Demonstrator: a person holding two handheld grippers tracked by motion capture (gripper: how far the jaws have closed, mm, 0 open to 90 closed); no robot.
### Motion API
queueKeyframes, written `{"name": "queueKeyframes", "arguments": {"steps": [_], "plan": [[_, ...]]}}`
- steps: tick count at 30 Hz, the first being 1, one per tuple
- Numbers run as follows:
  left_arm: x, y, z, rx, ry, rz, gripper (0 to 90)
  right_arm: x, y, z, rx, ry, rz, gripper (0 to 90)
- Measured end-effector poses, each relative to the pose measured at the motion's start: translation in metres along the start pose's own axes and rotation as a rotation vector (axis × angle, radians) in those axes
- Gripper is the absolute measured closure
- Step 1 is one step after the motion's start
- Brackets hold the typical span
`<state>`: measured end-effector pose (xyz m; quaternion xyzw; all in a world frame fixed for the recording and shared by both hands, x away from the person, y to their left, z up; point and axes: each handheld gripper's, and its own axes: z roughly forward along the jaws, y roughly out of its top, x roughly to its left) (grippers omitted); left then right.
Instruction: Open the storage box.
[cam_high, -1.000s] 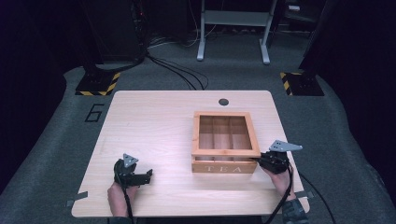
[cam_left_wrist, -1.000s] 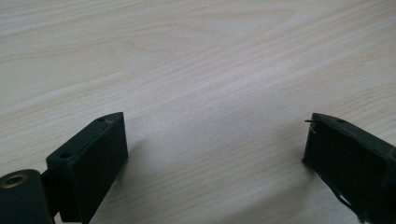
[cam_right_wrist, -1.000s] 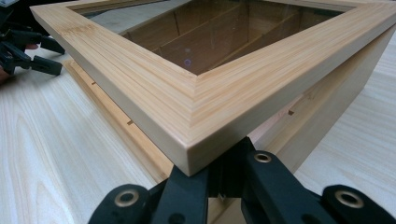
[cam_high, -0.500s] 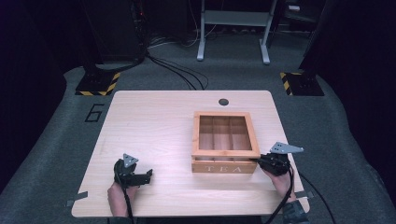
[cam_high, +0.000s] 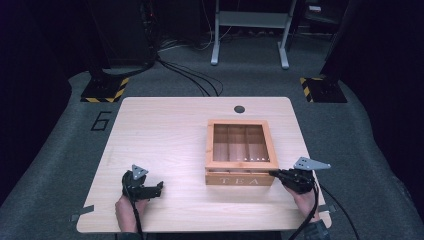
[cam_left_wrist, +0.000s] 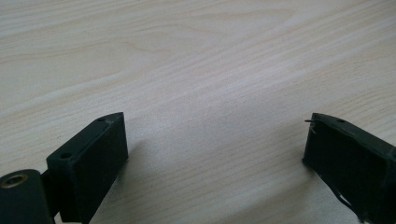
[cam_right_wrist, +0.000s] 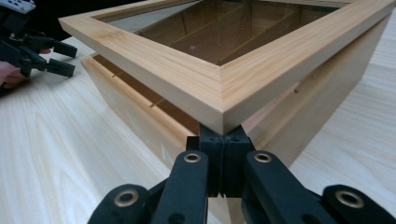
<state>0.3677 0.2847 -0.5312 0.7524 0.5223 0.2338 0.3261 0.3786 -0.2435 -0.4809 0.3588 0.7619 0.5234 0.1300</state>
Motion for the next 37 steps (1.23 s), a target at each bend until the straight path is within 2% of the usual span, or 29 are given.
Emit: {"name": "queueKeyframes", "arguments": {"steps": [2, 5, 10, 16, 17, 18, 20, 21, 22, 25, 27, 29, 31, 34, 36, 37], "plan": [[0.0, 0.0, 0.0, 0.0, 0.002, 0.0, 5.9, 0.001, -0.003, -0.006, -0.005, -0.005, 0.002, 89.6], [0.0, 0.0, 0.0, 0.0, 0.0, 0.0, 5.9, 0.0, -0.011, -0.017, -0.02, 0.002, 0.036, 89.7], [0.0, 0.0, 0.0, 0.0, -0.001, 0.0, 5.9, -0.001, -0.025, -0.021, 0.03, -0.012, 0.041, 89.6], [0.0, 0.0, 0.0, 0.0, -0.001, -0.001, 6.0, -0.007, -0.052, -0.023, 0.078, -0.071, 0.09, 88.6], [0.0, 0.0, 0.0, 0.0, 0.0, 0.0, 6.0, -0.006, -0.055, -0.023, 0.094, -0.099, 0.087, 87.7], [0.0, 0.0, 0.0, 0.0, 0.0, 0.001, 6.0, -0.005, -0.055, -0.024, 0.094, -0.108, 0.067, 87.2], [0.0, 0.0, 0.0, 0.0, 0.0, 0.001, 6.0, -0.005, -0.055, -0.025, 0.102, -0.119, 0.056, 86.8], [0.0, 0.0, 0.0, 0.0, 0.0, 0.0, 6.0, -0.005, -0.057, -0.024, 0.111, -0.146, 0.058, 85.6], [0.0, 0.0, 0.0, -0.001, 0.0, 0.0, 6.0, -0.005, -0.058, -0.024, 0.118, -0.152, 0.063, 84.5], [0.0, 0.0, 0.0, -0.004, 0.004, 0.0, 6.0, -0.001, -0.059, -0.021, 0.137, -0.185, 0.042, 77.9], [0.0, 0.0, 0.0, -0.004, 0.005, 0.002, 6.0, 0.0, -0.059, -0.017, 0.184, -0.228, 0.024, 69.4], [0.0, 0.0, 0.0, -0.004, 0.004, 0.002, 6.0, 0.002, -0.059, -0.013, 0.208, -0.232, 0.007, 61.4], [-0.001, 0.0, 0.0, -0.005, 0.005, 0.001, 6.0, 0.002, -0.058, -0.013, 0.216, -0.244, 0.013, 51.6], [-0.001, 0.0, 0.0, -0.005, 0.005, 0.001, 6.0, 0.001, -0.058, -0.013, 0.222, -0.229, 0.02, 43.3], [-0.001, 0.0, 0.0, -0.005, 0.005, 0.001, 6.0, 0.0, -0.058, -0.013, 0.221, -0.231, 0.023, 39.2], [-0.001, 0.0, 0.0, -0.005, 0.005, 0.001, 5.9, 0.0, -0.058, -0.012, 0.223, -0.239, 0.024, 34.0]]}}
